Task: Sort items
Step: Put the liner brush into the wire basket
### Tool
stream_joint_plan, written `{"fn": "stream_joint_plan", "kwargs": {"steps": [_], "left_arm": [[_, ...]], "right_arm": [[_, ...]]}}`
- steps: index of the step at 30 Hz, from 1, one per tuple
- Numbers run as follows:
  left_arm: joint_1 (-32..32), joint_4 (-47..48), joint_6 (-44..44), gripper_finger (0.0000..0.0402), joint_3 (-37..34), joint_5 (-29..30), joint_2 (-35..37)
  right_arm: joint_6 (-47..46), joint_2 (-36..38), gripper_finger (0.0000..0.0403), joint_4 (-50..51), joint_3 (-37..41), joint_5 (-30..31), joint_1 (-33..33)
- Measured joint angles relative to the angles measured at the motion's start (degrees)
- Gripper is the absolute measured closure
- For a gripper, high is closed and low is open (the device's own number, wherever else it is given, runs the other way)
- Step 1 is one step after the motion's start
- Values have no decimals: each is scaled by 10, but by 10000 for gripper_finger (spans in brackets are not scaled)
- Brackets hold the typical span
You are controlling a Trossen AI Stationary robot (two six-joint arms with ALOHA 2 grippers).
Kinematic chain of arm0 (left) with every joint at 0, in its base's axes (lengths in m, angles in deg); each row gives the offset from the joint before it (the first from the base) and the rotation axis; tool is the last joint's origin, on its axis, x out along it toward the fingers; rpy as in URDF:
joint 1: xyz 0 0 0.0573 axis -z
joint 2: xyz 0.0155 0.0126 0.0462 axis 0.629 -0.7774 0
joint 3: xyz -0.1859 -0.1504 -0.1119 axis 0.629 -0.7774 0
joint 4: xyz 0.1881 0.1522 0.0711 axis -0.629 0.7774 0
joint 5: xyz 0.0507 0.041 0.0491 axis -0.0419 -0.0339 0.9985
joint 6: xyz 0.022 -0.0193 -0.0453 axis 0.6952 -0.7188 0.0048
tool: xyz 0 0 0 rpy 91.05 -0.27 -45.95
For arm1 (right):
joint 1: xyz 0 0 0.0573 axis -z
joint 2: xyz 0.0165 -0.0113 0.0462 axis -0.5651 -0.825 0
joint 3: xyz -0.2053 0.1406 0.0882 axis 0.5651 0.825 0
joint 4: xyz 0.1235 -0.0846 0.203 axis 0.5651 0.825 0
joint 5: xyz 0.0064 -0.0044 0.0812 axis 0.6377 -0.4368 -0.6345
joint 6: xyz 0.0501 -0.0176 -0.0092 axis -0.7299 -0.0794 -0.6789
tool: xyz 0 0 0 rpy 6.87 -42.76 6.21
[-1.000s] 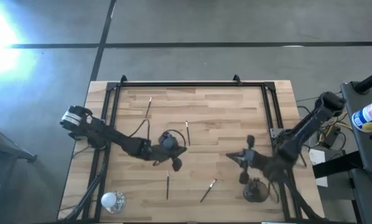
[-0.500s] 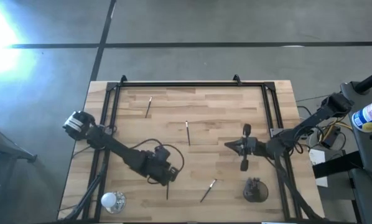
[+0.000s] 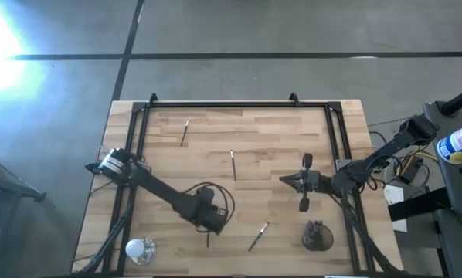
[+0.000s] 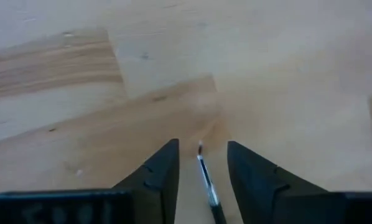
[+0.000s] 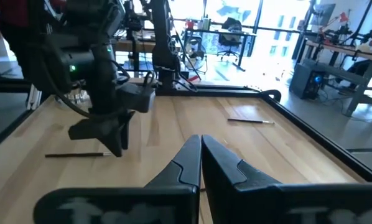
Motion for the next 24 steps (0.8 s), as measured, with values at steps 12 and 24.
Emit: {"fn": "stream_joint_plan", "kwargs": {"steps": [12, 24], "left_arm": [[-2, 6, -26, 346, -5, -2, -16], [7, 17, -13, 401, 4, 8, -5]], "right_arm": [[0, -1, 394, 1, 1, 0, 0], [1, -1, 394, 1, 1, 0, 0]]}}
